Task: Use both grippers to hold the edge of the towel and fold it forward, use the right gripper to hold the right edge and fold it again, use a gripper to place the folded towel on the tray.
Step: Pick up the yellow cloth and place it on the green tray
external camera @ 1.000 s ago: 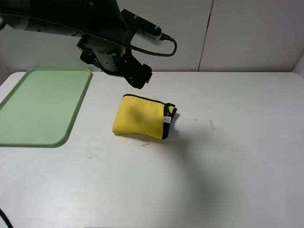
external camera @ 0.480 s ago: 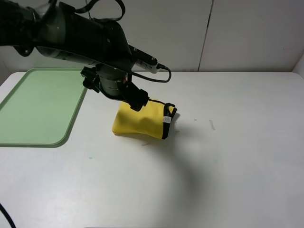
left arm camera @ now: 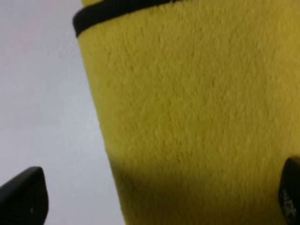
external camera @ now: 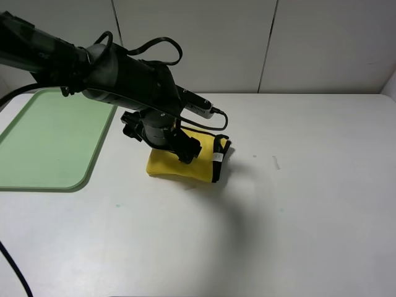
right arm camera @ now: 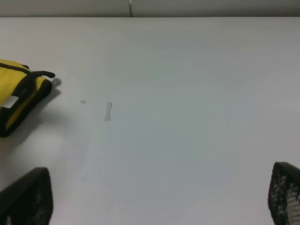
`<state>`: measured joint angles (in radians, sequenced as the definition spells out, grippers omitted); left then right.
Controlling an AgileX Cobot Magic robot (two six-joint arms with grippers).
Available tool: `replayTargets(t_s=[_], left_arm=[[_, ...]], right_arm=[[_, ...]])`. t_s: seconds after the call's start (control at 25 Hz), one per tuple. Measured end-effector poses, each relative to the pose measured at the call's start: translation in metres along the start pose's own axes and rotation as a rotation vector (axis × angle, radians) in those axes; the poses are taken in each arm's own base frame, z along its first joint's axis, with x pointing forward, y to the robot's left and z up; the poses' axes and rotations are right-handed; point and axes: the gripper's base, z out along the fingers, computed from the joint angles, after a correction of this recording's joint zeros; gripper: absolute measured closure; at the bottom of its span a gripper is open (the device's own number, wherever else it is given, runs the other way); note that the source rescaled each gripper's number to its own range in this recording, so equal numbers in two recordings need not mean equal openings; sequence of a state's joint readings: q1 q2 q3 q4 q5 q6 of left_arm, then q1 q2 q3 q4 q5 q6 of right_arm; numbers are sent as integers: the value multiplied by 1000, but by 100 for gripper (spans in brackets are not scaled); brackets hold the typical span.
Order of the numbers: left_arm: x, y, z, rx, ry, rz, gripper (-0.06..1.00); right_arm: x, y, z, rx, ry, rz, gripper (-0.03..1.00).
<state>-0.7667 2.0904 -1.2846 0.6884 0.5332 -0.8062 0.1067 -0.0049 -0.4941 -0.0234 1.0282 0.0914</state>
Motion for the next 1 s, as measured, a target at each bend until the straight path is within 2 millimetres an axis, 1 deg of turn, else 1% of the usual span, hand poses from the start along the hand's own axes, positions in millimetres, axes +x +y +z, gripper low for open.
replayTargets(t_s=[0.4, 0.6, 0.76, 1.0], left_arm=[[4, -1, 24, 26, 17, -9, -3], [2, -6, 33, 79, -17, -9, 6], [-1, -13, 40, 147, -54, -40, 13], [-4, -23, 49, 244, -98, -107, 15]], right_arm=[[0, 0, 0, 0, 0, 0, -3], [0, 0, 0, 0, 0, 0, -3], [0, 0, 0, 0, 0, 0, -3], [0, 0, 0, 0, 0, 0, -3]])
